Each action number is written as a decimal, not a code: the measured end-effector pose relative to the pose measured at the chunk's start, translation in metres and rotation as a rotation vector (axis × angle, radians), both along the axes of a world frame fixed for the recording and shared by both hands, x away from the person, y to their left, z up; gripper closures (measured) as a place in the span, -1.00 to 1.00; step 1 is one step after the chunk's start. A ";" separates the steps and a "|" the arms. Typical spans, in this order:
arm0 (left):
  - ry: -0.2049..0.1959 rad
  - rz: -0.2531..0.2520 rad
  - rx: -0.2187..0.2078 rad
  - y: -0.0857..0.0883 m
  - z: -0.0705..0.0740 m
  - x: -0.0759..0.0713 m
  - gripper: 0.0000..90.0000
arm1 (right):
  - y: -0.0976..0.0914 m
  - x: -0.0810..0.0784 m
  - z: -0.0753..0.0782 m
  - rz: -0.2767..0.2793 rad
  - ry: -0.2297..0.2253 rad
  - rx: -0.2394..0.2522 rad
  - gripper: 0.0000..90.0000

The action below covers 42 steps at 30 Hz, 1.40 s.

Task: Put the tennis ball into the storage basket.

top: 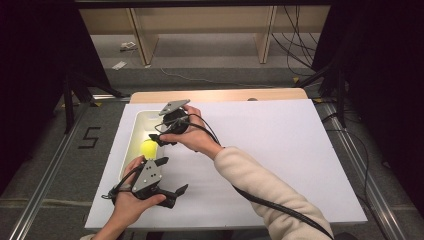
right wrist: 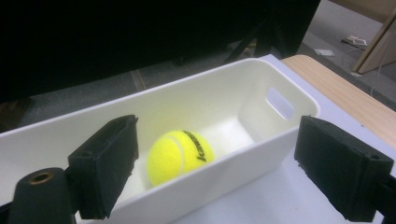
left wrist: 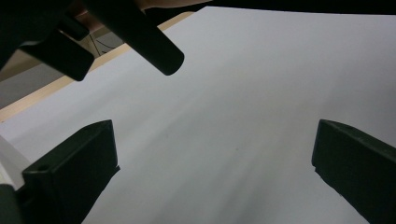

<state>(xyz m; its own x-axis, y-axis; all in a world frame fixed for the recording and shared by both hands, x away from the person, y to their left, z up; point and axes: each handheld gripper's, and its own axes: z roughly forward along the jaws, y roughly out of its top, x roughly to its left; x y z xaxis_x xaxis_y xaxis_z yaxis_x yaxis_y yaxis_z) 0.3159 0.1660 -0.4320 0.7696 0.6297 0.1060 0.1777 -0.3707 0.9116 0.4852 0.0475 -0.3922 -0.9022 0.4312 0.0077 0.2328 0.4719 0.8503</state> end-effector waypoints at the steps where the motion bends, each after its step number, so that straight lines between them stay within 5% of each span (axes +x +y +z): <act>1: 0.000 0.000 0.000 0.000 0.000 0.000 -1.00 | -0.003 0.000 0.000 0.000 0.000 -0.003 -0.68; 42: 0.006 0.004 -0.001 -0.001 -0.001 0.000 -1.00 | -0.110 -0.018 0.003 -0.126 -0.003 0.027 -0.66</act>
